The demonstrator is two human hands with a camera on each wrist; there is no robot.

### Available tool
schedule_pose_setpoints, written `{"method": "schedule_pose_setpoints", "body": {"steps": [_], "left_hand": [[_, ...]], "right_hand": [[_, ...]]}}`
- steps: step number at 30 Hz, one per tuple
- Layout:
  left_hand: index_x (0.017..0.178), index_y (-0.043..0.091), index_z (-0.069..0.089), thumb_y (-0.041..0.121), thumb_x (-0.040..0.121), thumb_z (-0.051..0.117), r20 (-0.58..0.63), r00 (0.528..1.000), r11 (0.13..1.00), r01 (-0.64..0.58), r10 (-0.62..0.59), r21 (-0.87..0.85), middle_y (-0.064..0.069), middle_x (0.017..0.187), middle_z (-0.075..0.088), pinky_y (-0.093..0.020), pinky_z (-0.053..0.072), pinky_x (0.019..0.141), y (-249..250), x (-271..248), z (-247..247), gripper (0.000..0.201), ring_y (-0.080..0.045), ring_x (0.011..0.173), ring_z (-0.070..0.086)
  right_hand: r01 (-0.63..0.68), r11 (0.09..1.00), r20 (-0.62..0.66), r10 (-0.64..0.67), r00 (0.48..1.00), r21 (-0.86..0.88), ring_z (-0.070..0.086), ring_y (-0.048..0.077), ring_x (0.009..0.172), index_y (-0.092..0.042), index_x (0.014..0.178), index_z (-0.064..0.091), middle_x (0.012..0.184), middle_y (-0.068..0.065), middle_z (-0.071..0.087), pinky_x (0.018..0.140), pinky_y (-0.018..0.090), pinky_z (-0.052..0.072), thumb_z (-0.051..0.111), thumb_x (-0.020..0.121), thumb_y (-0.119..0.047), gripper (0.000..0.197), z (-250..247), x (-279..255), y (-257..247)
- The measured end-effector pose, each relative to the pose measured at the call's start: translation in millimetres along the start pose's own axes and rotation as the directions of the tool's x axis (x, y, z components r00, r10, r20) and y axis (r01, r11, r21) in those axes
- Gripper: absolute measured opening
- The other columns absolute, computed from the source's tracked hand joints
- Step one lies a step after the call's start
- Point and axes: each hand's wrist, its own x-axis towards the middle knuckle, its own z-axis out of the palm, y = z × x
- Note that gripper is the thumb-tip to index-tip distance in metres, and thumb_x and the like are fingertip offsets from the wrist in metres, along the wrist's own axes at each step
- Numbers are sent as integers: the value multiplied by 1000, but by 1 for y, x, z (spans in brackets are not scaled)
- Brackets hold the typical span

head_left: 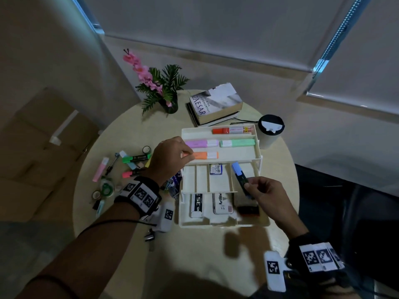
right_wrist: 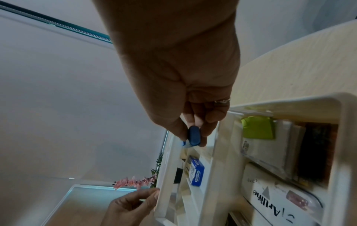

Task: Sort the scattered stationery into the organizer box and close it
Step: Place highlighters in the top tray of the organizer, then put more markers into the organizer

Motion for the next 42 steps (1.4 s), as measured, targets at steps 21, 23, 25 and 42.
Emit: {"method": "schedule_pose_setpoints", "body": {"steps": [21, 23, 25, 42], "left_hand": [[104, 17, 79, 20, 89, 79, -52, 999, 996, 2, -7, -85, 5, 93, 62, -31, 51, 69, -1, -14, 8, 15, -11, 73, 54], [105, 15, 79, 17, 91, 76, -75, 997, 994, -22, 14, -104, 9, 95, 57, -28, 48, 69, -11, -30, 0, 15, -8, 72, 51], [106, 15, 79, 15, 93, 73, -93, 995, 994, -33, 23, -105, 8, 96, 57, -27, 46, 68, -22, -49, -12, 15, -8, 72, 51], [104, 16, 80, 9, 83, 82, 219, 908, 925, 377, -358, -52, -7, 104, 72, -33, 56, 79, -217, -252, -53, 22, -15, 80, 63]], "right_hand": [[50, 827, -152, -162, 975, -561, 72, 20, 76, -12, 89, 80, 80, 3, 78, 68, 27, 48, 76, 92, -23, 12, 24, 31, -5], [15, 780, -158, -145, 977, -625, 72, 26, 79, -15, 92, 81, 84, 5, 78, 67, 30, 53, 74, 92, -25, 12, 32, 39, -4], [-6, 734, -150, -131, 980, -679, 71, 33, 77, -14, 83, 80, 79, 10, 76, 62, 31, 50, 70, 93, -24, 17, 38, 45, 0], [498, 547, 223, -491, 842, -673, 56, 19, 68, -11, 98, 72, 88, 4, 62, 65, 33, 45, 70, 90, -3, 12, 159, -30, -36]]}}
